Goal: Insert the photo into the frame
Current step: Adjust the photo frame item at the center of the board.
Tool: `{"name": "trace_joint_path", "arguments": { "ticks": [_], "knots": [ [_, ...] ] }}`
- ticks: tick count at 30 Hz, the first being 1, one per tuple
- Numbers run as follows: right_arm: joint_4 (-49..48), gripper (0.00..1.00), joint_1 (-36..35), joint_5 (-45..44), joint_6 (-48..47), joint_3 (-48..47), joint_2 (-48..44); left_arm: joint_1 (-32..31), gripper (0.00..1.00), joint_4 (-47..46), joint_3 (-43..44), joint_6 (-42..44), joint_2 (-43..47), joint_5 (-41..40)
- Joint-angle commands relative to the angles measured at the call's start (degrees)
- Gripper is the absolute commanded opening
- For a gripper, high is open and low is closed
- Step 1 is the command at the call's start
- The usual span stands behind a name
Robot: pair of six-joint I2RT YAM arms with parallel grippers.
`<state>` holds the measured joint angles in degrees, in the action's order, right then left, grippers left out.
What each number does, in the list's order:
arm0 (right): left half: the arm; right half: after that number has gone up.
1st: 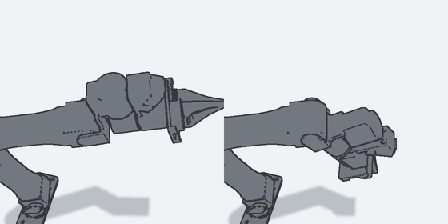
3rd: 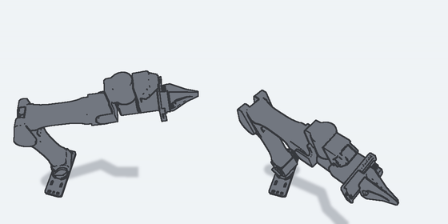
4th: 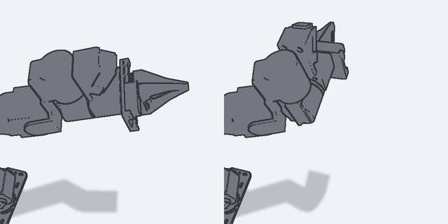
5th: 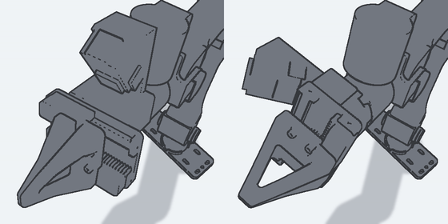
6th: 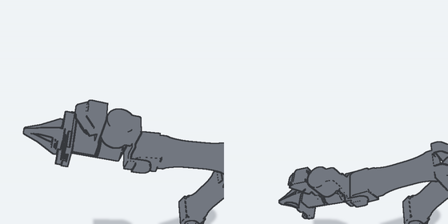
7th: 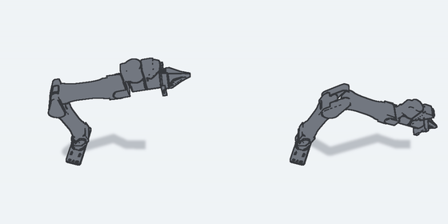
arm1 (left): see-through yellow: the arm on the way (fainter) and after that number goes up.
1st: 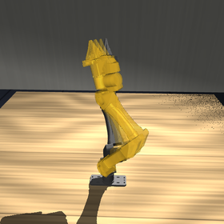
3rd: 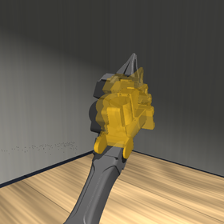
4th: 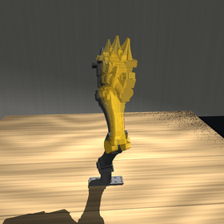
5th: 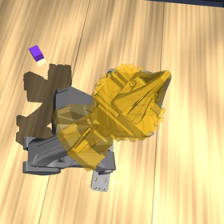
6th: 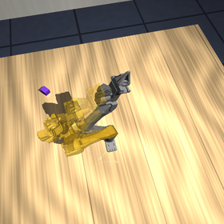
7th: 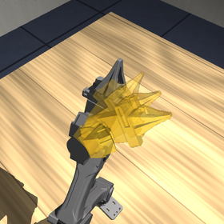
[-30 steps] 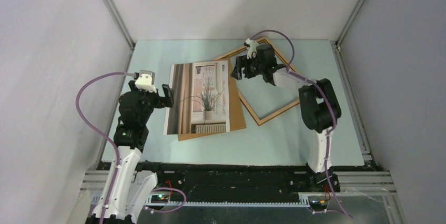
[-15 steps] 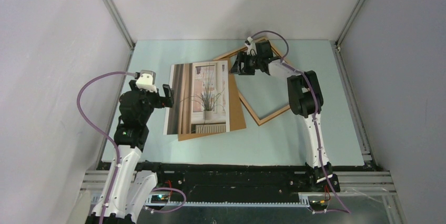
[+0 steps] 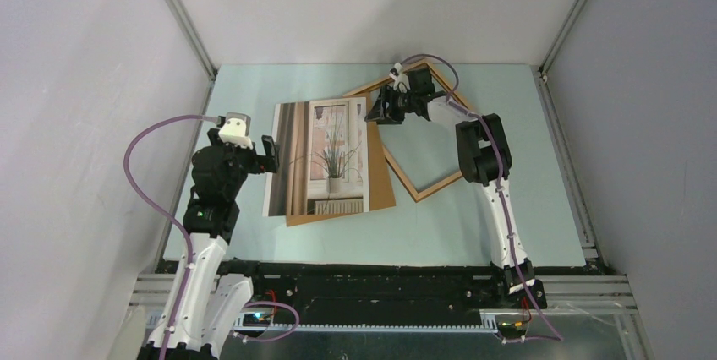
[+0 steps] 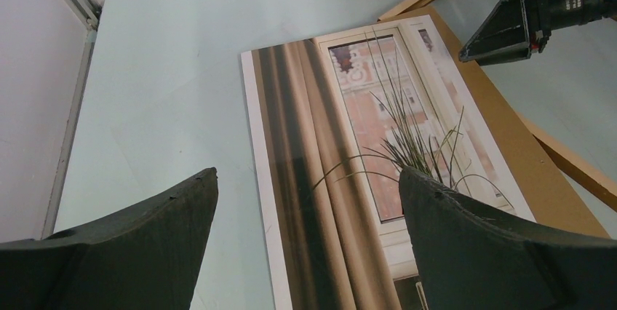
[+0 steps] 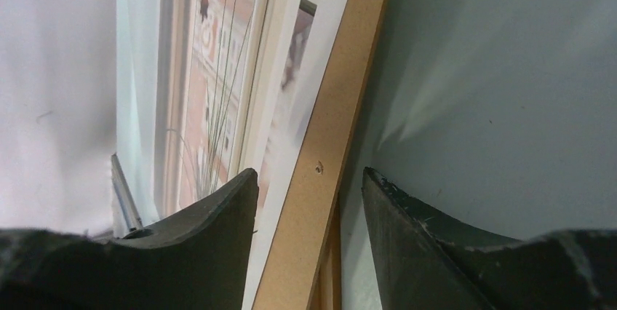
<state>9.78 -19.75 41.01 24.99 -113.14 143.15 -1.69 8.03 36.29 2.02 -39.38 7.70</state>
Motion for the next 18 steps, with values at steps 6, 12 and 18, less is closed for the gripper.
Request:
{"name": "trace_joint_path", "arguments": {
  "ticks": [6, 12, 18],
  "knots": [
    [-2.31, 0.47, 0.32, 6.18, 4.59, -3.96, 1.06, 0.55, 0.98, -2.06, -0.68, 1.33, 0.69, -0.27],
    [-3.48, 0.36, 0.33, 7.25, 5.79, -3.92, -0.71, 0.60, 0.98, -2.05, -0.61, 1.38, 0.87, -0.32],
    [-4.06, 0.29, -0.08, 8.04, 6.64, -3.61, -1.90, 0.55, 0.98, -2.00, -0.65, 1.44, 1.07, -0.34]
  ]
}}
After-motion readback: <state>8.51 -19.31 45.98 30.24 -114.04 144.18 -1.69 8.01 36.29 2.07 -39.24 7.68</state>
